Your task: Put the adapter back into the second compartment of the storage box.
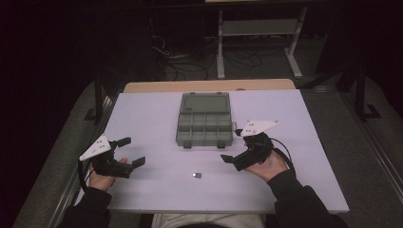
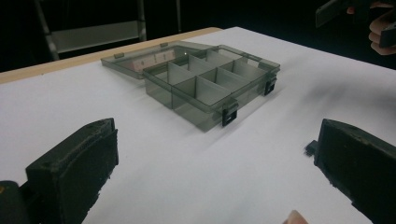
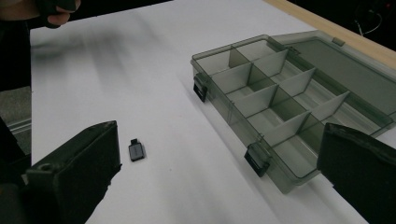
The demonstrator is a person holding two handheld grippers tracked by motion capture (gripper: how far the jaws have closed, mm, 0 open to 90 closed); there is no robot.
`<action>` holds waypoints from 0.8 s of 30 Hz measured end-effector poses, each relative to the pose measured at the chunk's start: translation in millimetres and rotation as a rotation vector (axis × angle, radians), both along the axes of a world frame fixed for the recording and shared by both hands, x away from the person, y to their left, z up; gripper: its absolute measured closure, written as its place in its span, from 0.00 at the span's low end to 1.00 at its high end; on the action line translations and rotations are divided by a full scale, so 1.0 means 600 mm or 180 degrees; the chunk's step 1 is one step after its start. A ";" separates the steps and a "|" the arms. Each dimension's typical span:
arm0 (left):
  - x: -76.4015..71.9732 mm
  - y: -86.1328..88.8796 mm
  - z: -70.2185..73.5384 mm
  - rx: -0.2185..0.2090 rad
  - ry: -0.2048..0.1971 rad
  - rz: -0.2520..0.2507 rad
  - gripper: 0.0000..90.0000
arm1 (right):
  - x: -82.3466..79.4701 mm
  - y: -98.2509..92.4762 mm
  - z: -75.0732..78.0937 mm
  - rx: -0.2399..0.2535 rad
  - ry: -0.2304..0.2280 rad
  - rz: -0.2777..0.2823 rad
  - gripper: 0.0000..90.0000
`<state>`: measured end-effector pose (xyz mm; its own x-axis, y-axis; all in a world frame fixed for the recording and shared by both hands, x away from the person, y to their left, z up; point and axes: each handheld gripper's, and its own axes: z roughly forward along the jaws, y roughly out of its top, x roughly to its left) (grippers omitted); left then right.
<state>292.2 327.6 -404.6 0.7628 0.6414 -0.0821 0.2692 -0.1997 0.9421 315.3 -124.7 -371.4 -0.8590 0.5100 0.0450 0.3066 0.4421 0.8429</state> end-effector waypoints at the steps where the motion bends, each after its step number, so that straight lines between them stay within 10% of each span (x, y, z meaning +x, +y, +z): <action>1: 0.000 0.000 0.000 -0.0009 0.0002 -0.0001 0.00 | 0.001 0.002 -0.001 -0.0013 0.0005 0.0008 0.00; 24: 0.000 0.000 0.000 -0.0011 0.0004 -0.0004 0.00 | -0.001 0.049 -0.017 -0.0152 0.0166 0.0305 0.00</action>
<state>292.1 327.8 -404.4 0.7635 0.6401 -0.0852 0.2702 -0.1968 0.9425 315.0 -95.2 -381.5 -0.9010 0.4284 0.0684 0.3039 0.5107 0.8042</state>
